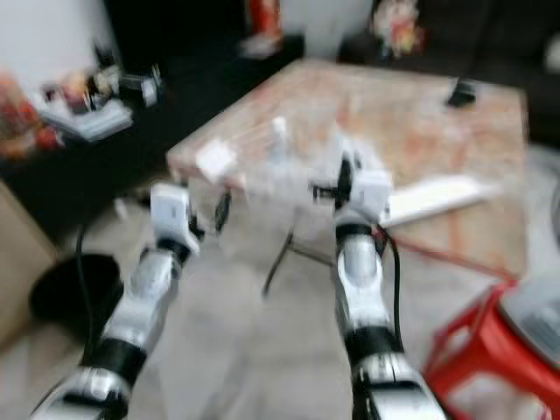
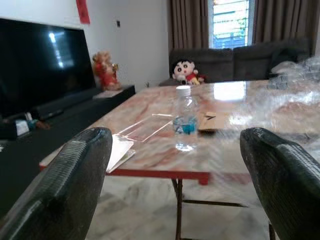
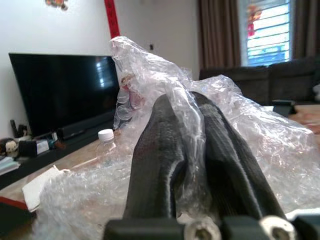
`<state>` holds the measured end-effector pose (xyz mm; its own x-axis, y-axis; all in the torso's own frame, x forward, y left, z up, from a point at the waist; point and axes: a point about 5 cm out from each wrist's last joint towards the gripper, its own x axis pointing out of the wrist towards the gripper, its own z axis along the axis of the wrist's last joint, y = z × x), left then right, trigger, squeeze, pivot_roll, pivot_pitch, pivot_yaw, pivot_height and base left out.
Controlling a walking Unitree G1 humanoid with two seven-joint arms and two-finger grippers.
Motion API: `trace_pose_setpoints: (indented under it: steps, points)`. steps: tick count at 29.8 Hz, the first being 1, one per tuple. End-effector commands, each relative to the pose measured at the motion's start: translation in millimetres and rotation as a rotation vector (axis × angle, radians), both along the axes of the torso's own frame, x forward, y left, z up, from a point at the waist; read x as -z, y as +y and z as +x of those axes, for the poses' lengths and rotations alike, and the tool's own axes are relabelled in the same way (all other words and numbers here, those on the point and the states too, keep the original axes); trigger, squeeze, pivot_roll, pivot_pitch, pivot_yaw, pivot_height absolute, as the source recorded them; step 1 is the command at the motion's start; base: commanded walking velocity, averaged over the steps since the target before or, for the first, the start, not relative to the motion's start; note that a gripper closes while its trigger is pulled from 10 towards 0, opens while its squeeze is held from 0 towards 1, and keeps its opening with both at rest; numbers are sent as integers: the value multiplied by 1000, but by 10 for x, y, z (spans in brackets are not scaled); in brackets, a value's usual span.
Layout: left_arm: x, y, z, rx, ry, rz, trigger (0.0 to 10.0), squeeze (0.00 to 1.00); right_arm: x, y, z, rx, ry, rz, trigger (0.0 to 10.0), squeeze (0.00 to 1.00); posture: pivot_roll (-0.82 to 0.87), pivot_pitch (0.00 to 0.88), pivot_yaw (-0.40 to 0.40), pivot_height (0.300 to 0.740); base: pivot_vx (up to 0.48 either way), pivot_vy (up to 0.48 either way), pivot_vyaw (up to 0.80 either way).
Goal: Picking trash to rubbish bin
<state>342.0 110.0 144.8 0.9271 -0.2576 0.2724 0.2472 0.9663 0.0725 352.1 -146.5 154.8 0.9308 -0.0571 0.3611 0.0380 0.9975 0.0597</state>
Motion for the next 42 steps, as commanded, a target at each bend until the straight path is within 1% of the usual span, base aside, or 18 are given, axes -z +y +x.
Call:
trace_pose_setpoints:
  steps: [1,6,10,11,13,14,16,17,20,21,22,23,26,27,29,32,36,42]
  points:
    - [12,24,3,-9,3,10,10000,0,19,19,3,-9,14,-8,10000,0,-7,0,32,740,-251,0,0]
    - [103,84,15,-30,43,30,10000,0,177,14,-1,-26,91,-4,10000,0,-9,0,27,740,-98,0,0]
    - [323,216,8,-62,144,58,10000,0,547,-33,-62,-43,268,42,10000,0,-11,0,25,740,0,0,0]
    - [323,216,8,-62,144,58,10000,0,547,-33,-62,-43,268,42,10000,0,-11,0,25,740,0,0,0]
    - [422,295,-5,-92,192,32,10000,0,745,-68,-126,-45,356,79,10000,0,-13,0,23,740,0,0,0]
    - [522,344,-18,-108,251,6,10000,0,893,-93,-182,-38,430,89,10000,0,-5,0,19,740,0,0,0]
    - [967,496,-142,-157,503,33,10000,0,1380,-140,-454,-33,683,99,10000,0,1,0,17,740,0,0,0]
    - [967,496,-142,-157,503,33,10000,0,1380,-140,-454,-33,683,99,10000,0,1,0,17,740,0,0,0]
    - [1187,615,-271,-202,619,50,10000,0,1601,-167,-634,-33,798,107,10000,0,1,0,17,740,0,0,0]
    - [1273,661,-330,-215,665,80,10000,0,1675,-178,-703,-34,837,99,10000,0,1,0,17,740,0,0,0]
    - [1444,773,-474,-250,760,123,10000,0,1822,-196,-856,-44,914,110,10000,0,-9,0,16,740,0,0,0]
    - [1510,817,-538,-263,798,144,10000,0,1884,-204,-927,-47,949,110,10000,0,-11,0,15,740,0,0,0]
    - [1631,897,-670,-287,866,155,10000,0,1998,-233,-1068,-38,1013,115,10000,0,-8,0,14,740,0,0,0]
    - [1726,971,-788,-321,921,162,10000,0,2073,-242,-1170,-36,1053,139,10000,0,-9,0,14,740,0,0,0]
    - [1749,989,-817,-330,935,164,10000,0,2092,-244,-1195,-36,1063,146,10000,0,-9,0,14,740,0,0,0]
    - [1930,1140,-1091,-421,1047,154,10000,0,2227,-276,-1401,-13,1147,142,10000,0,-13,0,12,740,0,0,0]
    - [1969,1224,-1180,-488,1068,104,10000,0,2264,-296,-1464,1,1172,140,10000,0,-13,0,12,740,0,0,492]
    - [2004,1287,-1264,-543,1085,101,10000,0,2280,-293,-1485,7,1191,150,10000,0,1,0,15,740,0,0,794]
